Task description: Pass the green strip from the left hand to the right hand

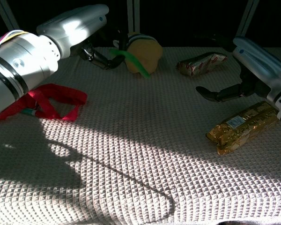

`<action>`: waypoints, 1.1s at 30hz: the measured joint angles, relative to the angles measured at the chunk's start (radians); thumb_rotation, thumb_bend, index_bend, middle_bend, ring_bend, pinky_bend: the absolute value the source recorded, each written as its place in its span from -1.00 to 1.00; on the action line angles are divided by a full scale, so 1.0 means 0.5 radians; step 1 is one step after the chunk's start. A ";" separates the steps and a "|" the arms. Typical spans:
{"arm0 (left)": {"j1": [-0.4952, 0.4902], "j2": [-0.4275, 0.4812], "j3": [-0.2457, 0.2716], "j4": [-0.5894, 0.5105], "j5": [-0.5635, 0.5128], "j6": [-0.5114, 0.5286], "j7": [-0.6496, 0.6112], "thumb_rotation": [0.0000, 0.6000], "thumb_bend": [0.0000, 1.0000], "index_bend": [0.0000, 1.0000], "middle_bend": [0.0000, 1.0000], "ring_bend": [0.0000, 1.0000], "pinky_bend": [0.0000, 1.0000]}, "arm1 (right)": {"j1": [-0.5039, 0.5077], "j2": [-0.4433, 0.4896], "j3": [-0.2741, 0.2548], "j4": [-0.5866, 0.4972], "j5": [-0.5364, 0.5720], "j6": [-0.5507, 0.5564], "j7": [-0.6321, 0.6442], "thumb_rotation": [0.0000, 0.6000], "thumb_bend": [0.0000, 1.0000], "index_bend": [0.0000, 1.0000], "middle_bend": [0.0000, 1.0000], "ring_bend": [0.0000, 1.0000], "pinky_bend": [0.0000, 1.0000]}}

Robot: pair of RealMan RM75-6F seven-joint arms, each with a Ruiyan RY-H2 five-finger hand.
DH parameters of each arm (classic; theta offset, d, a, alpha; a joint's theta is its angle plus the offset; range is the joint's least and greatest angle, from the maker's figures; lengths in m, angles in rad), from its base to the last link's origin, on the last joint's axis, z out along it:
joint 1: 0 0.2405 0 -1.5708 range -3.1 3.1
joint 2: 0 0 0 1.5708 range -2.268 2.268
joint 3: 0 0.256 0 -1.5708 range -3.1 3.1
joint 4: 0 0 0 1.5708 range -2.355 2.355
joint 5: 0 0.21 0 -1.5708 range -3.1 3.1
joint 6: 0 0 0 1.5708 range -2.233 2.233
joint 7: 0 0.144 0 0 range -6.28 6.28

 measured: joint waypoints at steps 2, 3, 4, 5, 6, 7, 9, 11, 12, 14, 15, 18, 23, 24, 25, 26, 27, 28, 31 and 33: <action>0.004 -0.005 0.012 -0.003 -0.001 0.014 0.004 0.99 -0.16 0.20 -0.38 -0.67 -0.45 | 0.000 -0.007 -0.004 0.012 -0.002 0.013 0.012 1.00 -0.45 -0.74 -1.00 -1.00 -1.00; 0.006 -0.007 0.017 -0.003 -0.001 0.020 0.005 0.99 -0.16 0.20 -0.38 -0.67 -0.45 | -0.002 -0.010 -0.005 0.018 -0.003 0.019 0.021 1.00 -0.45 -0.74 -1.00 -1.00 -1.00; 0.008 -0.009 0.022 -0.004 -0.001 0.025 0.008 0.99 -0.16 0.20 -0.38 -0.67 -0.45 | -0.004 -0.015 -0.007 0.031 -0.004 0.028 0.038 1.00 -0.45 -0.73 -1.00 -1.00 -1.00; 0.009 -0.012 0.026 -0.004 0.000 0.033 0.012 0.99 -0.16 0.20 -0.38 -0.67 -0.45 | -0.006 -0.020 -0.009 0.044 -0.005 0.035 0.053 1.00 -0.45 -0.72 -1.00 -1.00 -1.00; 0.009 -0.012 0.026 -0.005 0.001 0.038 0.014 0.99 -0.16 0.20 -0.38 -0.67 -0.45 | -0.008 -0.027 -0.010 0.059 -0.006 0.042 0.072 1.00 -0.45 -0.71 -1.00 -1.00 -1.00; 0.009 -0.012 0.027 -0.006 0.003 0.044 0.017 0.99 -0.16 0.20 -0.38 -0.67 -0.45 | -0.010 -0.039 -0.011 0.083 -0.008 0.052 0.104 1.00 -0.45 -0.71 -1.00 -1.00 -1.00; 0.007 -0.007 0.025 -0.012 0.012 0.057 0.031 0.99 -0.16 0.20 -0.38 -0.67 -0.45 | -0.012 -0.062 -0.011 0.128 -0.012 0.066 0.171 1.00 -0.46 -0.70 -1.00 -1.00 -1.00; 0.003 -0.002 0.022 -0.017 0.021 0.069 0.051 1.00 -0.16 0.20 -0.38 -0.67 -0.45 | -0.009 -0.101 -0.009 0.194 -0.020 0.080 0.285 1.00 -0.48 -0.71 -1.00 -1.00 -1.00; 0.000 0.000 0.021 -0.018 0.024 0.073 0.062 0.99 -0.16 0.20 -0.38 -0.67 -0.45 | -0.006 -0.121 -0.008 0.228 -0.023 0.085 0.346 1.00 -0.51 -0.74 -1.00 -1.00 -1.00; -0.007 0.003 0.018 -0.015 0.028 0.081 0.096 0.99 -0.16 0.20 -0.38 -0.67 -0.45 | 0.003 -0.177 -0.004 0.322 -0.025 0.087 0.514 1.00 -0.55 -0.82 -1.00 -1.00 -1.00; -0.010 0.004 0.017 -0.012 0.029 0.085 0.115 0.99 -0.16 0.20 -0.38 -0.67 -0.46 | 0.010 -0.203 -0.002 0.365 -0.024 0.084 0.594 1.00 -0.56 -0.83 -1.00 -1.00 -1.00; -0.022 0.003 0.014 -0.001 0.029 0.102 0.186 0.98 -0.16 0.21 -0.38 -0.67 -0.46 | 0.036 -0.292 0.011 0.495 -0.013 0.060 0.900 1.00 -0.55 -0.83 -1.00 -1.00 -1.00; -0.037 -0.002 0.018 0.005 0.030 0.132 0.287 0.99 -0.16 0.21 -0.38 -0.67 -0.47 | 0.110 -0.457 0.052 0.705 0.004 -0.002 1.477 1.00 -0.51 -0.69 -0.98 -1.00 -1.00; -0.039 -0.003 0.020 0.005 0.030 0.135 0.301 0.98 -0.16 0.21 -0.38 -0.67 -0.47 | 0.128 -0.490 0.061 0.745 0.005 -0.014 1.569 1.00 -0.49 -0.65 -0.97 -1.00 -1.00; -0.042 -0.004 0.022 0.005 0.031 0.138 0.313 0.98 -0.16 0.21 -0.38 -0.67 -0.47 | 0.154 -0.536 0.074 0.800 0.008 -0.031 1.679 1.00 -0.44 -0.62 -0.96 -1.00 -1.00; -0.046 -0.006 0.024 0.006 0.030 0.141 0.328 0.98 -0.16 0.21 -0.38 -0.67 -0.47 | 0.176 -0.572 0.085 0.841 0.010 -0.043 1.750 1.00 -0.41 -0.60 -0.95 -1.00 -1.00; -0.049 -0.008 0.026 0.007 0.030 0.142 0.337 0.98 -0.16 0.21 -0.38 -0.67 -0.47 | 0.198 -0.609 0.096 0.881 0.014 -0.056 1.811 1.00 -0.38 -0.56 -0.94 -1.00 -1.00; -0.052 -0.010 0.027 0.007 0.030 0.144 0.344 0.99 -0.16 0.21 -0.38 -0.67 -0.47 | 0.227 -0.651 0.110 0.927 0.019 -0.077 1.877 1.00 -0.36 -0.52 -0.93 -1.00 -1.00; -0.063 -0.019 0.031 0.013 0.033 0.143 0.360 0.98 -0.16 0.21 -0.38 -0.67 -0.47 | 0.293 -0.706 0.137 0.962 0.034 -0.140 1.982 1.00 -0.35 -0.43 -0.91 -1.00 -1.00; -0.071 -0.028 0.034 0.019 0.038 0.144 0.373 0.99 -0.16 0.21 -0.38 -0.67 -0.47 | 0.320 -0.726 0.149 0.963 0.042 -0.164 2.008 1.00 -0.35 -0.40 -0.90 -1.00 -1.00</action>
